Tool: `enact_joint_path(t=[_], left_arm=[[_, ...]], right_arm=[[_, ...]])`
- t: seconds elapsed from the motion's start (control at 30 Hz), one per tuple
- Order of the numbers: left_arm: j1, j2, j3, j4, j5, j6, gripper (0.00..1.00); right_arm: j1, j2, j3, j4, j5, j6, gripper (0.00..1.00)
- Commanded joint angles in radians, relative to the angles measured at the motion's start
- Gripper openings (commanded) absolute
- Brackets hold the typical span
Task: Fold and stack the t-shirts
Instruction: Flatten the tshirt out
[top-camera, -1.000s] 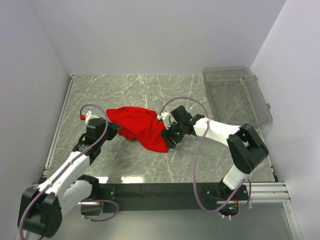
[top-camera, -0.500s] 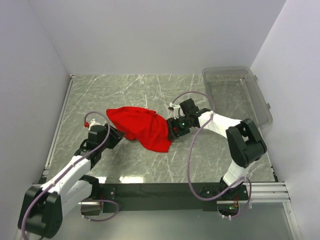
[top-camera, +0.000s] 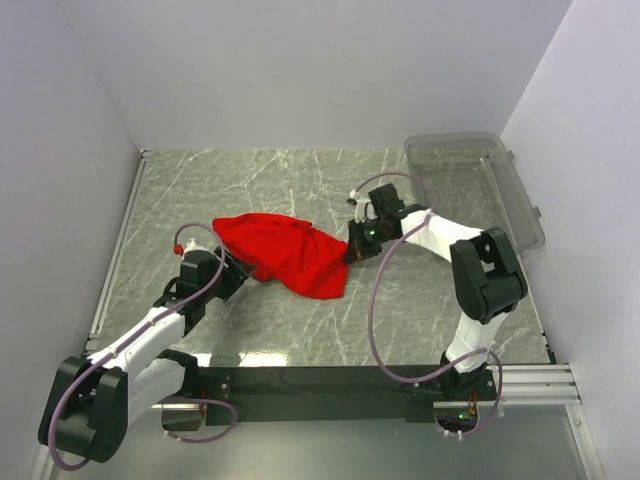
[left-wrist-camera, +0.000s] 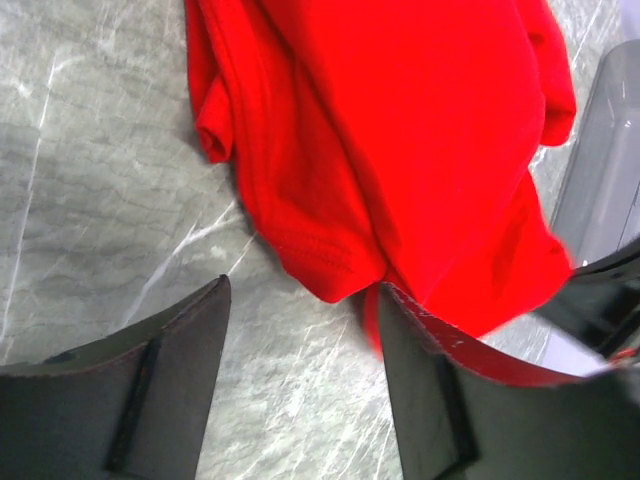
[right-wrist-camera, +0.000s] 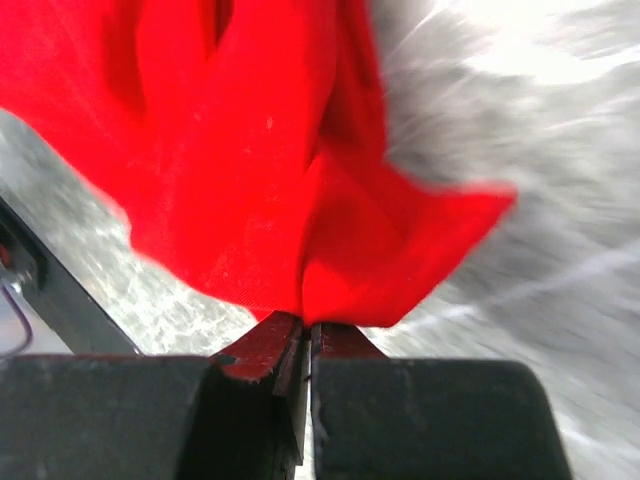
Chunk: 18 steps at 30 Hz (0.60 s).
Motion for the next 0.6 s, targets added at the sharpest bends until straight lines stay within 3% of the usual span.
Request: enact_joint_path(t=[0.0,0.23,0.57], left_arm=[[0.003,-0.02,-0.026,0.06,0.025,0.026,0.67],[0.001,0.016,-0.011,0.094,0.042,0.101,0.7],[-0.008,0.196,0.061,0.163,0.056,0.13,0.67]], right_arm=[[-0.082,-0.122,0.08,0.009,0.008,0.008,0.0],[-0.148,-0.17,0.201,0.046,0.135,0.011,0.0],[-0.148,-0.067,0.281,0.104,0.232,0.032,0.0]])
